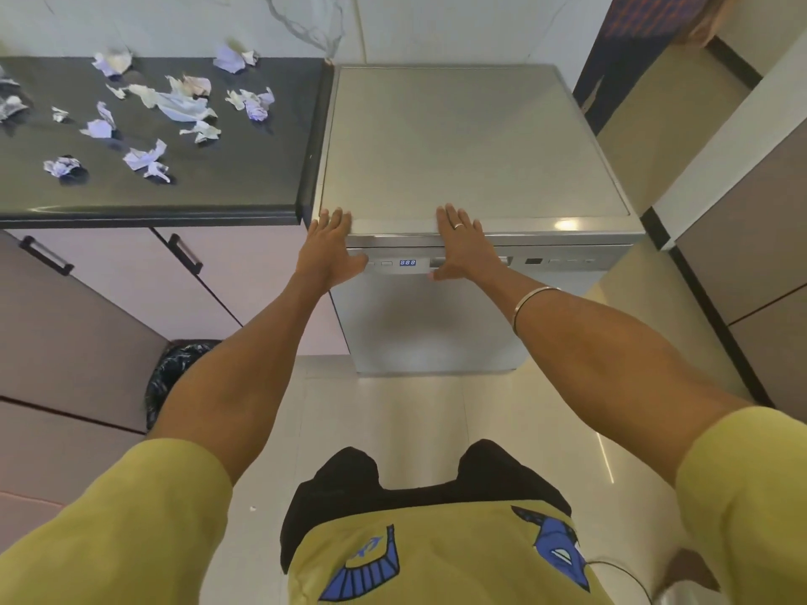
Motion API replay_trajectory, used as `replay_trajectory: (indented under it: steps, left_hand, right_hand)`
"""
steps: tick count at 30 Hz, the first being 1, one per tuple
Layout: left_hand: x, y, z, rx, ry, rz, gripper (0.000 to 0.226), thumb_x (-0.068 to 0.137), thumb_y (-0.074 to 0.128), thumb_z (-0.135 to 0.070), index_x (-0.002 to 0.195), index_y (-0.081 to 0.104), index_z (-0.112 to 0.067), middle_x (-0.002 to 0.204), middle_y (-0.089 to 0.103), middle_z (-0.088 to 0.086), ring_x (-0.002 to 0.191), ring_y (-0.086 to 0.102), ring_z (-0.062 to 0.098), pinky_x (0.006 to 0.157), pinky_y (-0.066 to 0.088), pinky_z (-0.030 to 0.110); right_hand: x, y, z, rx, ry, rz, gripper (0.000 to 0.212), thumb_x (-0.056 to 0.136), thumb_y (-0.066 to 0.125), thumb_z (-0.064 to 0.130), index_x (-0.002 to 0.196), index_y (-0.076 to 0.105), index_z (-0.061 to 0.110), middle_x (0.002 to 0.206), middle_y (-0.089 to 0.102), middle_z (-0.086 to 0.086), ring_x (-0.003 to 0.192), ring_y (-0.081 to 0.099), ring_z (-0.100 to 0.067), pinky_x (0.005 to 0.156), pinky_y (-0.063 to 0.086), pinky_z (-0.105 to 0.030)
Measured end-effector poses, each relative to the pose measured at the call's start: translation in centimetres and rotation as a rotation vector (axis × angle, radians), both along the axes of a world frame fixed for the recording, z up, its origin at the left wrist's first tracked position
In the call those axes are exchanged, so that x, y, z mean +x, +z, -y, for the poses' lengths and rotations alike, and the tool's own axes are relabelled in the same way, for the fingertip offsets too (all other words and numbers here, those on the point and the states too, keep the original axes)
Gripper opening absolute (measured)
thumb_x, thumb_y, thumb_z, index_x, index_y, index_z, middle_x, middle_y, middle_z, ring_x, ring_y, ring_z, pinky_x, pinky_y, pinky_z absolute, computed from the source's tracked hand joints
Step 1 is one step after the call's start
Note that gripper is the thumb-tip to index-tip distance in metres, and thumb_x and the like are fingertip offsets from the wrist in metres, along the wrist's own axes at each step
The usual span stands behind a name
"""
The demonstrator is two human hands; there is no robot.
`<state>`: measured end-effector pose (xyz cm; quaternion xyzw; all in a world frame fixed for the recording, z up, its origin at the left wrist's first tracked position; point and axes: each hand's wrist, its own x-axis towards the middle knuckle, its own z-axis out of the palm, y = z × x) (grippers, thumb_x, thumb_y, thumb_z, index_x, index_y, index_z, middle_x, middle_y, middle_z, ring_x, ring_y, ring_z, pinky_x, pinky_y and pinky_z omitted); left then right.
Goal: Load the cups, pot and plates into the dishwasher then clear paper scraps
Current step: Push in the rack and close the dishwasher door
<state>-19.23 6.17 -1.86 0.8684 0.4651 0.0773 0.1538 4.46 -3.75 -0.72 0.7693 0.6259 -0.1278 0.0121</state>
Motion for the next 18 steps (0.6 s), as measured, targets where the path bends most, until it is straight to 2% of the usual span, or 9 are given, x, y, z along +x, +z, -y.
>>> replay_trajectory:
  steps: [2, 6, 9, 13, 18]
  left_hand:
    - [0.3, 0.4, -0.2, -0.044, 0.018, -0.008, 0.070, 0.099, 0.046, -0.039, 0.155, 0.019, -0.007, 0.164, 0.012, 0.012, 0.151, 0.004, 0.032, 0.123, 0.008, 0.046]
    - [0.4, 1.7, 0.3, -0.128, 0.084, 0.033, 0.057, 0.106, 0.016, -0.036, 0.152, 0.025, -0.004, 0.161, 0.021, 0.014, 0.149, 0.017, 0.031, 0.122, 0.015, 0.046]
    - [-0.4, 2.6, 2.0, -0.082, 0.164, 0.099, 0.053, 0.107, 0.015, -0.031, 0.150, 0.029, -0.002, 0.157, 0.030, 0.016, 0.147, 0.025, 0.031, 0.121, 0.020, 0.046]
    - [-1.7, 2.9, 2.4, -0.025, 0.137, 0.032, 0.054, 0.108, 0.016, -0.030, 0.154, 0.019, -0.002, 0.162, 0.019, 0.016, 0.151, 0.012, 0.031, 0.123, 0.013, 0.044]
    - [-1.6, 4.2, 2.7, -0.049, 0.087, -0.026, 0.054, 0.108, 0.016, -0.029, 0.154, 0.017, -0.001, 0.162, 0.015, 0.016, 0.151, 0.008, 0.031, 0.124, 0.010, 0.043]
  right_hand:
    - [0.0, 0.3, -0.4, -0.014, -0.016, -0.029, 0.113, 0.085, 0.064, 0.059, 0.157, -0.006, 0.007, 0.165, -0.008, -0.011, 0.152, -0.003, -0.030, 0.123, 0.004, -0.047]
    - [0.2, 1.1, -0.6, -0.008, -0.089, -0.135, 0.081, 0.101, 0.034, 0.054, 0.157, 0.004, 0.005, 0.165, 0.001, -0.010, 0.152, 0.002, -0.029, 0.123, 0.006, -0.046]
    - [0.6, 1.8, 0.1, 0.053, -0.122, -0.121, 0.073, 0.104, 0.028, 0.050, 0.156, 0.010, 0.003, 0.165, 0.007, -0.012, 0.152, 0.006, -0.030, 0.123, 0.009, -0.045]
    - [1.9, 3.0, 0.6, 0.074, -0.130, -0.090, 0.069, 0.104, 0.027, 0.046, 0.155, 0.015, 0.002, 0.164, 0.010, -0.013, 0.152, 0.008, -0.030, 0.122, 0.009, -0.044]
    - [2.3, 4.0, 1.4, 0.010, -0.158, -0.084, 0.067, 0.105, 0.023, 0.044, 0.154, 0.017, 0.000, 0.163, 0.012, -0.016, 0.151, 0.010, -0.032, 0.122, 0.011, -0.047]
